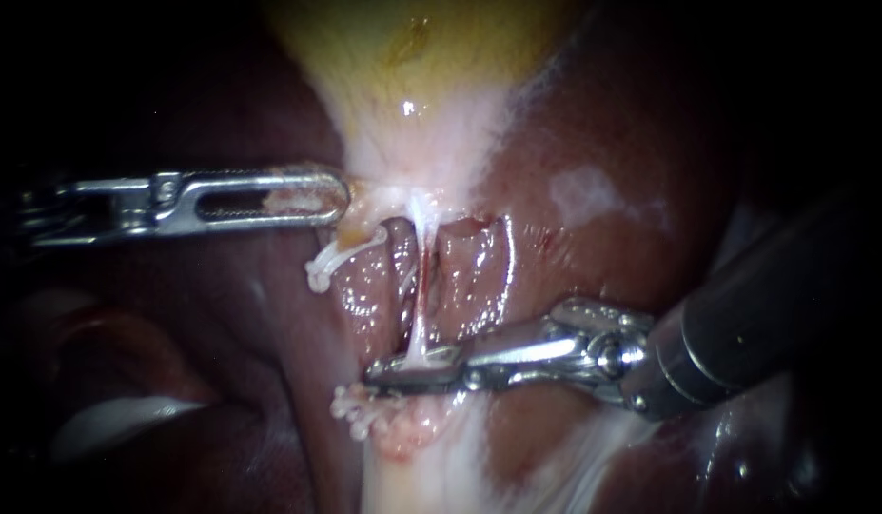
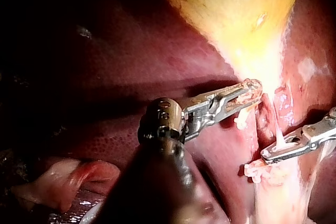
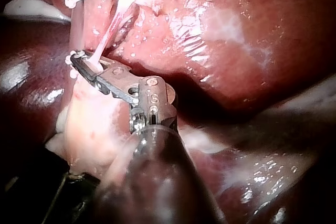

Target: Going back first clip right tube

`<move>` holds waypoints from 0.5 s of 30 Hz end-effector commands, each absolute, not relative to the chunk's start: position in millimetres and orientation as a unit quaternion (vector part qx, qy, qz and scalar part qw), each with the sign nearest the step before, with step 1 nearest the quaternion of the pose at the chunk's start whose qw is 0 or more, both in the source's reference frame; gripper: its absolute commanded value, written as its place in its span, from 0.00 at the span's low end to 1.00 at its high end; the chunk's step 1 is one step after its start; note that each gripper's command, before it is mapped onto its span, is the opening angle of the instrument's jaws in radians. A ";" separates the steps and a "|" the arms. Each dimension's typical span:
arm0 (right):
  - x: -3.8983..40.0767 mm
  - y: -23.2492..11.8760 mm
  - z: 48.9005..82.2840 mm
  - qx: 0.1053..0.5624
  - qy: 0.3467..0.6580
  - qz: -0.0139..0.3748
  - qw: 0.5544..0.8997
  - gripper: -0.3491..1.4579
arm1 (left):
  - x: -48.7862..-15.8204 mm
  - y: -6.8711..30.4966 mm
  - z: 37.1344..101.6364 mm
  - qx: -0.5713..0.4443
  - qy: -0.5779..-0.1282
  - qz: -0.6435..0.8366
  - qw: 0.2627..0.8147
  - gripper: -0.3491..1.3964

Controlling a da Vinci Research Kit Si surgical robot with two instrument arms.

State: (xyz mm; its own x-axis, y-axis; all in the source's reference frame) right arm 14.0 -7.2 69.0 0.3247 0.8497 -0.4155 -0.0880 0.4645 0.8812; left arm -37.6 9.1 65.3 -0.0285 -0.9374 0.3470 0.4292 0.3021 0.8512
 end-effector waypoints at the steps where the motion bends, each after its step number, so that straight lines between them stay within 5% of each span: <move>1: 13.9 -7.2 69.1 0.398 0.478 0.330 0.709 0.00 | -37.6 9.1 65.4 0.263 -0.484 -0.529 0.645 0.00; 5: 13.9 -6.9 69.0 0.396 0.483 0.327 0.709 0.00 | -37.7 9.0 65.4 0.262 -0.484 -0.529 0.646 0.00; 9: 14.0 -6.8 69.0 0.364 0.508 0.285 0.727 0.37 | -37.7 9.0 65.3 0.262 -0.484 -0.529 0.646 0.00; 15: 13.8 -6.8 69.0 0.321 0.516 0.277 0.744 0.47 | -37.7 8.9 65.2 0.262 -0.484 -0.529 0.646 0.00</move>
